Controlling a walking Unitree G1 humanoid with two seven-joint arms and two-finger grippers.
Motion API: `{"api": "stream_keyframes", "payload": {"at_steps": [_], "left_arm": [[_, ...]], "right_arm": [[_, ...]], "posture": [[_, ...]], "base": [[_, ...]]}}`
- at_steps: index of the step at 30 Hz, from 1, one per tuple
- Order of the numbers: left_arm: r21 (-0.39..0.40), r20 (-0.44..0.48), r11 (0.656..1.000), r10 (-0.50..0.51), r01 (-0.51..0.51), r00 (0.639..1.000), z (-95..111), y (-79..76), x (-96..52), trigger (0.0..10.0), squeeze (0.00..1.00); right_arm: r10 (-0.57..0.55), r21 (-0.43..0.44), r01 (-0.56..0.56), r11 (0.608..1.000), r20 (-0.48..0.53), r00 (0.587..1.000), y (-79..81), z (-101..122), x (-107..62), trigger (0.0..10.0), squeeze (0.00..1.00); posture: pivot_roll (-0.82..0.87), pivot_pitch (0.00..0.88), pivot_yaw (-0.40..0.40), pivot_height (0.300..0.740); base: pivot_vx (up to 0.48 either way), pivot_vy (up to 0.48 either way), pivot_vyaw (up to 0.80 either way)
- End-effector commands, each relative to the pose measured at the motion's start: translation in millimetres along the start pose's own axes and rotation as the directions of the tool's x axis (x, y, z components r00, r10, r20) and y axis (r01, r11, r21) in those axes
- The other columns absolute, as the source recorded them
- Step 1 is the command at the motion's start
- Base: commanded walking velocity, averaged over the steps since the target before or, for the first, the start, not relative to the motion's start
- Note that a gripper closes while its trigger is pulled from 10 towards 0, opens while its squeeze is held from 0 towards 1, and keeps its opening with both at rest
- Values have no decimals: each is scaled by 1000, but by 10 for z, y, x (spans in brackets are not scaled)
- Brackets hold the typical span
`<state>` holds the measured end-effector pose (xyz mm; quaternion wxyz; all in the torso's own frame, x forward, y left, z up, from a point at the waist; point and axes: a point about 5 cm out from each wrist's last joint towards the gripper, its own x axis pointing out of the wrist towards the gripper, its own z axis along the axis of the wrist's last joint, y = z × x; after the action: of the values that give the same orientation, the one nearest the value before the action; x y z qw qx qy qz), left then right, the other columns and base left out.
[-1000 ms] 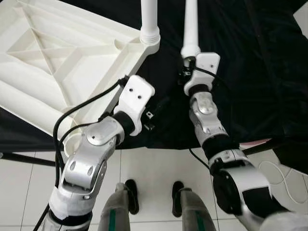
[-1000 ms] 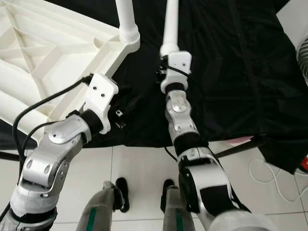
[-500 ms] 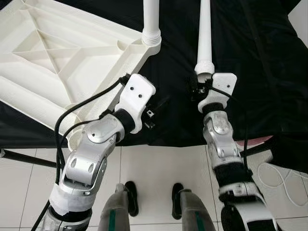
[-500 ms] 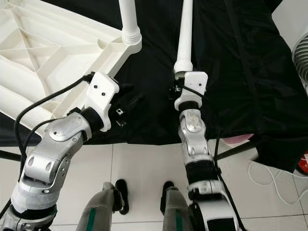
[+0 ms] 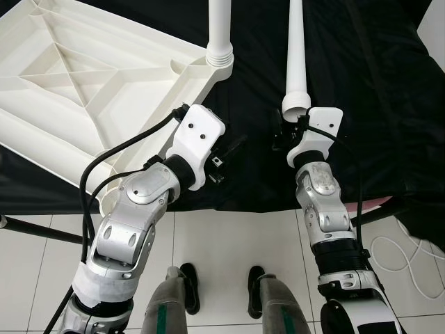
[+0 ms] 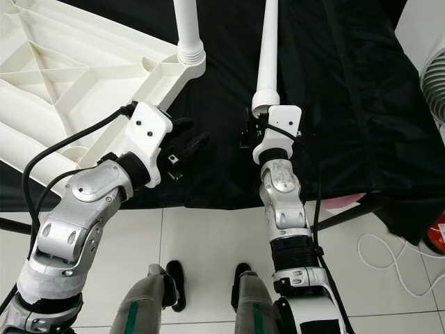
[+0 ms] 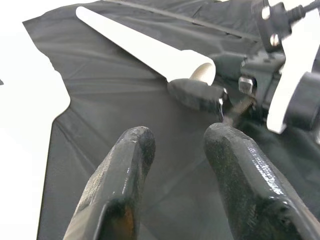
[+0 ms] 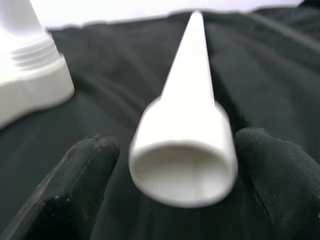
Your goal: Building children table
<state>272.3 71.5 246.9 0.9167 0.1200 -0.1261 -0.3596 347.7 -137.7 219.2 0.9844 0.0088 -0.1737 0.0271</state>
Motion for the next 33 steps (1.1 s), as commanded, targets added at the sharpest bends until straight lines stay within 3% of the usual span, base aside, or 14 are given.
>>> {"api": "stream_keyframes", "payload": {"at_steps": [1,5,21,33], "left_arm": [[-6,-6,1000,26,-26,1000,-39,-13,-4,10000,0],[-4,3,1000,27,-27,1000,-28,-13,5,10000,0],[-4,4,1000,31,-31,1000,-31,-3,-3,10000,0],[1,2,999,36,-36,999,-28,9,-10,10000,0]], "right_arm": [[9,14,-9,1000,-14,1000,15,-14,-16,10000,0],[1,16,0,1000,-53,999,17,42,118,10000,0],[-23,21,29,999,-215,976,43,-136,266,10000,0],[-75,10,80,997,-233,970,91,-184,370,10000,0]], "posture": [[14,216,42,740],[18,203,40,740],[20,210,50,740],[30,216,56,740]], "base": [[0,0,0],[0,0,0],[0,0,0],[0,0,0]]}}
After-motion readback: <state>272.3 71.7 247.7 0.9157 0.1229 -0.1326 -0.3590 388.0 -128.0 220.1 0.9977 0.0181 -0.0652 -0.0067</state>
